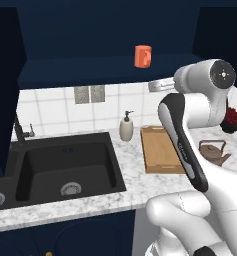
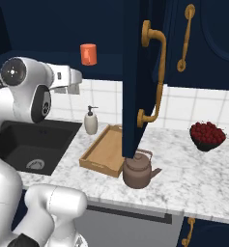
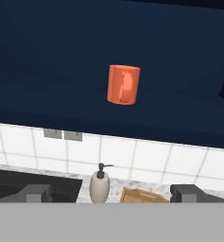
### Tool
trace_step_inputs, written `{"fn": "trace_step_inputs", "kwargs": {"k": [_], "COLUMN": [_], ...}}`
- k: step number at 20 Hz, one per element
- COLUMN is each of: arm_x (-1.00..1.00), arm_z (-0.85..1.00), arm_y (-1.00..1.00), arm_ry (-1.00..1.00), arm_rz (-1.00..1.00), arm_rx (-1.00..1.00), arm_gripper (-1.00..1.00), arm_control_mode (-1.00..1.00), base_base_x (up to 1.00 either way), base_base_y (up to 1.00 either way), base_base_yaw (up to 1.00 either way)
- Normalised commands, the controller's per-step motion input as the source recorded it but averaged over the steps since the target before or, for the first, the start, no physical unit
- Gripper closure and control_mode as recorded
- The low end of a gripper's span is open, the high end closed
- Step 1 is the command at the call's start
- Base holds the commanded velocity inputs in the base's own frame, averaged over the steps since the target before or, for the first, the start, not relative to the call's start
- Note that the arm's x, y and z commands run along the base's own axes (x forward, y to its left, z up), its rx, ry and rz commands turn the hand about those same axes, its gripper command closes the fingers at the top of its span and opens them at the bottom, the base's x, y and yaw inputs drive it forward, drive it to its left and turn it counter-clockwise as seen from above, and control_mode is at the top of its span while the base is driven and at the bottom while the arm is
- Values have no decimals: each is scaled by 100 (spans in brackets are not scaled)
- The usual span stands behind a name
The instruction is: Pick the kettle from the counter and place it on the tray. Then pick the mug from the cabinet and place it on the tray. Then close the cabinet doors.
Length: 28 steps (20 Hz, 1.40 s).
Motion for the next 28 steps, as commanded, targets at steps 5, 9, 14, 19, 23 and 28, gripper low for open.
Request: {"fn": "trace_step_inputs", "kwargs": {"k": [5, 9, 14, 19, 23, 28], "arm_x": [46, 57, 42, 38, 46, 58], "arm_z": [2, 18, 30, 38, 9, -2], "arm_y": [3, 9, 0, 0, 0, -3], "arm_ry": [1, 0, -4, -7, -1, 3], "arm_rz": [0, 0, 0, 0, 0, 3], "arm_rx": [0, 0, 0, 0, 1, 1], "arm_gripper": [-100, -100, -100, -100, -100, -100], "arm_control_mode": [-100, -100, -100, -100, -100, -100], "base_base_x": [0, 0, 0, 0, 0, 0], "base_base_y": [0, 0, 0, 0, 0, 0], "base_base_yaw": [0, 0, 0, 0, 0, 0]}}
